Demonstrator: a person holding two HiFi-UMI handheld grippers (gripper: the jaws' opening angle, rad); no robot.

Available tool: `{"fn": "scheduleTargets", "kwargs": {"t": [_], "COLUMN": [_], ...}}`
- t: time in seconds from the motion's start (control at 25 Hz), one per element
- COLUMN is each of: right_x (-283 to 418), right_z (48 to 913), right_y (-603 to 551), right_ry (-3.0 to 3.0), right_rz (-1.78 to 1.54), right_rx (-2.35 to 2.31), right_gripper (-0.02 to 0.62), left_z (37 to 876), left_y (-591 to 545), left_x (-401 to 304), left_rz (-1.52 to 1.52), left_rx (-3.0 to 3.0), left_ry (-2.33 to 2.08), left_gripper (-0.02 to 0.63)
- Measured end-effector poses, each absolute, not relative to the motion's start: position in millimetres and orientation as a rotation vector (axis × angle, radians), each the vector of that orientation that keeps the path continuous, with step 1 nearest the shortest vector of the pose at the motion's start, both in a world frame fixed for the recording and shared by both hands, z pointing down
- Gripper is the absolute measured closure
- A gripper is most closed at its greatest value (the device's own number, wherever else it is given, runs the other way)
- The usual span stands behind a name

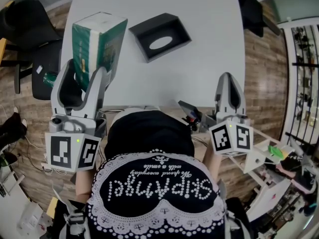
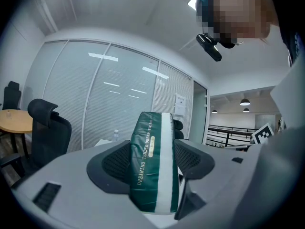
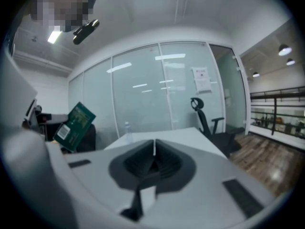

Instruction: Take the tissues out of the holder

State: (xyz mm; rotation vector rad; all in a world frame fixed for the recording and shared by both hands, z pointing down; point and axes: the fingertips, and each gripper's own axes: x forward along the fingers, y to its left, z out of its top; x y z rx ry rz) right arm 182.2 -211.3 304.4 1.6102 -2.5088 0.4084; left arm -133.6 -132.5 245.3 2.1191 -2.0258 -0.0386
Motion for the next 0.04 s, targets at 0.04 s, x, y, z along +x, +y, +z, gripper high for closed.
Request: {"fn": "scheduleTargets", "kwargs": {"t": [0.04], "right_x": [183.4], "right_z": [303.8], "right_y": [-210.1], "right_ry": [-2.508], "right_rz": [0.409], "right_rx": [1.61], "right_gripper": [0.561], "left_z": [243.5], "left_y": [-131.1], "left_x": [-132.2], "left_rz": [-0.041], "left_rx": [2.121], "left_ry": [-2.025], "left_gripper": [0.299]}}
